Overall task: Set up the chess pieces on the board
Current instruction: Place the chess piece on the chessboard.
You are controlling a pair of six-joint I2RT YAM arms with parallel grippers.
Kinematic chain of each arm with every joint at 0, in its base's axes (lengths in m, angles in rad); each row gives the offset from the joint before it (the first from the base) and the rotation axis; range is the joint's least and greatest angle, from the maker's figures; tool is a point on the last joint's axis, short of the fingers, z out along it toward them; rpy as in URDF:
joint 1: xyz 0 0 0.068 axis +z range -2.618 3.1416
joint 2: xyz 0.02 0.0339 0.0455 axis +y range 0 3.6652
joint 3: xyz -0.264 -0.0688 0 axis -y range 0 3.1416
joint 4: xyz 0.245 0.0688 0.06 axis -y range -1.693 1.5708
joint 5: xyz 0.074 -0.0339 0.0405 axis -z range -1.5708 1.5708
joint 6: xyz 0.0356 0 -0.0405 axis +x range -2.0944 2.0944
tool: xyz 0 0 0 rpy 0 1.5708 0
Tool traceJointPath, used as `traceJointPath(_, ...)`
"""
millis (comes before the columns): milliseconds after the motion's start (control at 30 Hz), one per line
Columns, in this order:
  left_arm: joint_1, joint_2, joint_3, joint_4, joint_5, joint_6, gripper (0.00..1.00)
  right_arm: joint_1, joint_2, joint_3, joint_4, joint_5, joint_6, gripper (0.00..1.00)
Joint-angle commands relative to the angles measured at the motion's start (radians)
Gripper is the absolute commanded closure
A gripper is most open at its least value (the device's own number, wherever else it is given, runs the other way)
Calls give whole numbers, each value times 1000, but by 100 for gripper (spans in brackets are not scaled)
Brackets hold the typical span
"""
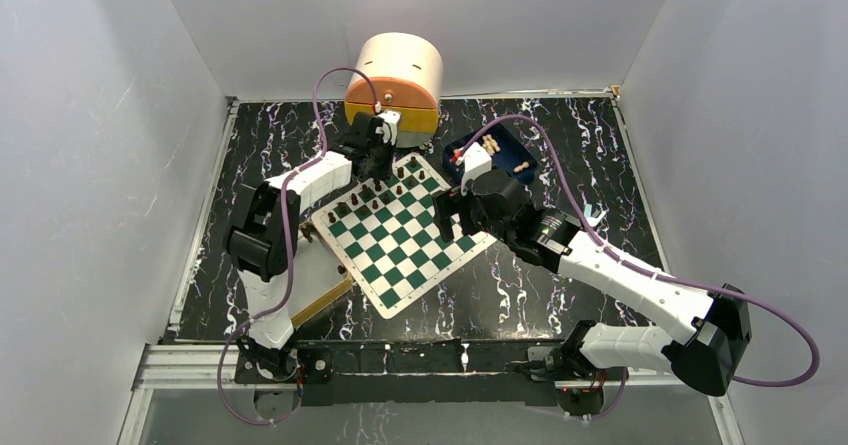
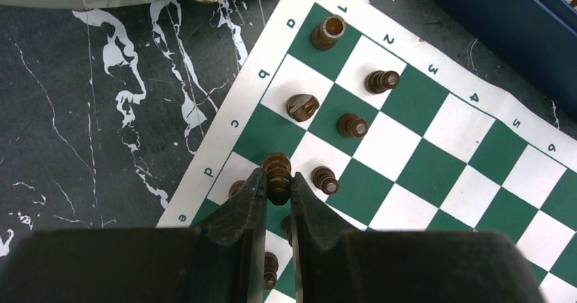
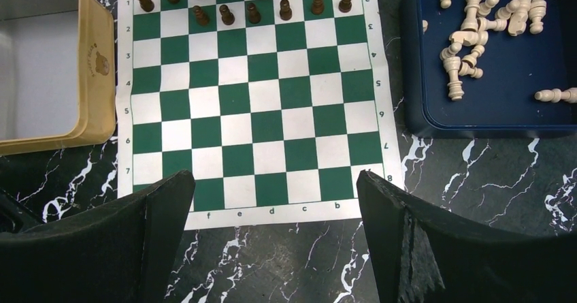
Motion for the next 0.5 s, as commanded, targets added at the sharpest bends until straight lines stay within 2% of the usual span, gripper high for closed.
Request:
traceJointPath(0,-1,-1,33,30,26,22,100,-4,-24,0,23,33,-5,1)
traceJointPath(467,-7,58,58,27,8,40,100,-5,-31,2,25,52,-15,1)
